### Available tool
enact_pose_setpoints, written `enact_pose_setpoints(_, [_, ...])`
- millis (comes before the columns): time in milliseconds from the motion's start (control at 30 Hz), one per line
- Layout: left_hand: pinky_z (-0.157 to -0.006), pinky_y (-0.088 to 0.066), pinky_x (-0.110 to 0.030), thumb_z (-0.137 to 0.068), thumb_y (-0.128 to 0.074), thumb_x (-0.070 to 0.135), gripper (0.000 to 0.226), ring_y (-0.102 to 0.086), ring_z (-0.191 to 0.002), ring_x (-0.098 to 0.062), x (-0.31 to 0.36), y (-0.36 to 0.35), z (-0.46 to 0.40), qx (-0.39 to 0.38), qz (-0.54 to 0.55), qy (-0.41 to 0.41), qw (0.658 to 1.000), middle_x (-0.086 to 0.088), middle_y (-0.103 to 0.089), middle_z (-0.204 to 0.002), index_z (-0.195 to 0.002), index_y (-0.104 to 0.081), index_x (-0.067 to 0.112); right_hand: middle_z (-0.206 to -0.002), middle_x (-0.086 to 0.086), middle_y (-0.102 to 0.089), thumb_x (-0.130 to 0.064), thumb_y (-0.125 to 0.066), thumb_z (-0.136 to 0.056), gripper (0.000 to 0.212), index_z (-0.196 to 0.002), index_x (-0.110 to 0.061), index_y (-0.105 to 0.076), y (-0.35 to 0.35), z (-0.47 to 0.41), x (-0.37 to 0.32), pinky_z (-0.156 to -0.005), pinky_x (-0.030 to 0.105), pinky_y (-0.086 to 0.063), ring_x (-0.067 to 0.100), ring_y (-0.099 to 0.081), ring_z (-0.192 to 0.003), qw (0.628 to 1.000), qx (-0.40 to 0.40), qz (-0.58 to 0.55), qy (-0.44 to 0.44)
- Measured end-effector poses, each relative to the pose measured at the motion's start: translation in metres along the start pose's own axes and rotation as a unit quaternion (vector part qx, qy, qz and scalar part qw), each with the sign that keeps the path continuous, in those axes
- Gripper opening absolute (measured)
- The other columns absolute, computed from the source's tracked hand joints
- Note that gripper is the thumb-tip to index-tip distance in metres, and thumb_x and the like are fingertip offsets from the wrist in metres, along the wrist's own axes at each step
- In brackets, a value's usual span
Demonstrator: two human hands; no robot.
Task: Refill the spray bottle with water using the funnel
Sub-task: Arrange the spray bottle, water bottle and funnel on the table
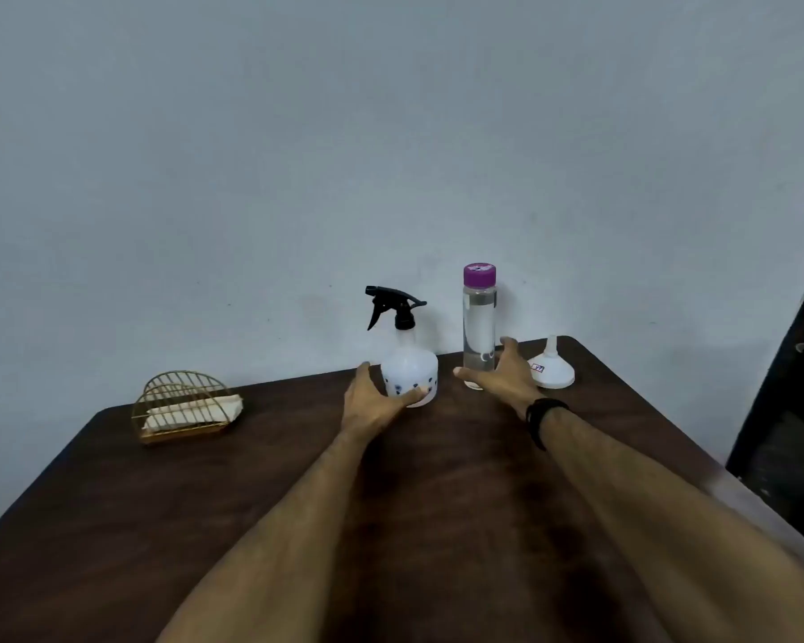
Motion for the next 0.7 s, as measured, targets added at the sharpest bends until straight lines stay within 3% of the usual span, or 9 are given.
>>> enact_pose_setpoints(67, [-0.116, -0.037, -0.041, -0.061, -0.093, 0.049, 0.123, -0.040, -0.143, -0.029, 0.005, -0.003, -0.004, 0.008, 0.021, -0.024, 0.999, -0.008, -0.039, -0.158, -0.157, -0.024, 0.015, -0.140, 0.011, -0.053, -0.039, -0.088, -0.072, 0.107, -0.152, -0.018, -0.021, -0.001, -0.002, -0.005, -0.108, 0.041, -0.043, 0.030, -0.051, -0.129, 0.999, -0.007, 0.003, 0.037])
enact_pose_setpoints(167, [-0.120, -0.033, -0.044, -0.058, -0.092, 0.055, 0.129, -0.032, -0.147, -0.028, 0.006, -0.016, -0.022, 0.004, 0.012, -0.047, 0.999, -0.004, -0.032, -0.161, -0.159, -0.020, 0.022, -0.123, 0.003, -0.065, -0.044, -0.083, -0.073, 0.078, -0.136, -0.024, -0.041, -0.007, -0.023, 0.006, -0.100, 0.043, -0.050, 0.027, -0.062, -0.115, 0.998, 0.002, 0.035, 0.059])
enact_pose_setpoints(267, [-0.116, -0.033, -0.043, -0.056, -0.090, 0.060, 0.127, -0.035, -0.145, -0.027, 0.005, -0.023, -0.029, 0.002, -0.014, -0.070, 0.997, -0.003, -0.038, -0.157, -0.158, -0.022, 0.025, -0.114, 0.001, -0.069, -0.042, -0.083, -0.073, 0.064, -0.125, -0.022, -0.050, -0.011, -0.028, 0.014, -0.097, 0.044, -0.053, 0.023, -0.065, -0.107, 0.998, 0.016, 0.025, 0.058])
enact_pose_setpoints(400, [-0.104, -0.049, -0.048, -0.056, -0.083, 0.064, 0.107, -0.051, -0.129, -0.027, -0.005, -0.029, -0.022, 0.031, -0.041, -0.085, 0.995, -0.003, -0.053, -0.137, -0.144, -0.040, 0.024, -0.112, 0.000, -0.070, -0.038, -0.084, -0.071, 0.063, -0.124, -0.022, -0.052, -0.014, -0.019, 0.014, -0.096, 0.043, -0.054, 0.022, -0.066, -0.104, 0.997, 0.038, 0.019, 0.058])
enact_pose_setpoints(533, [-0.102, -0.047, -0.041, -0.064, -0.088, 0.044, 0.094, -0.052, -0.123, -0.027, -0.005, -0.017, 0.009, 0.051, -0.034, -0.092, 0.994, -0.005, -0.050, -0.133, -0.142, -0.042, 0.020, -0.107, -0.005, -0.071, -0.039, -0.082, -0.064, 0.063, -0.120, -0.026, -0.055, -0.017, 0.003, 0.014, -0.092, 0.035, -0.053, 0.018, -0.067, -0.100, 0.997, 0.044, 0.027, 0.051])
enact_pose_setpoints(700, [-0.093, -0.047, -0.036, -0.063, -0.089, 0.043, 0.089, -0.055, -0.116, -0.025, -0.021, 0.013, 0.056, 0.067, -0.047, -0.089, 0.993, -0.003, -0.051, -0.126, -0.136, -0.044, 0.021, -0.102, -0.009, -0.073, -0.045, -0.081, -0.056, 0.064, -0.114, -0.031, -0.059, -0.017, 0.048, 0.013, -0.093, 0.036, -0.054, 0.015, -0.068, -0.097, 0.998, 0.038, 0.020, 0.047])
Point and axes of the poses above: each hand's wrist, its own z-axis away from the middle knuckle, its own y-axis out of the back of the hand, x = y × z, the point moved 3 cm from there along -z, towards the middle knuckle
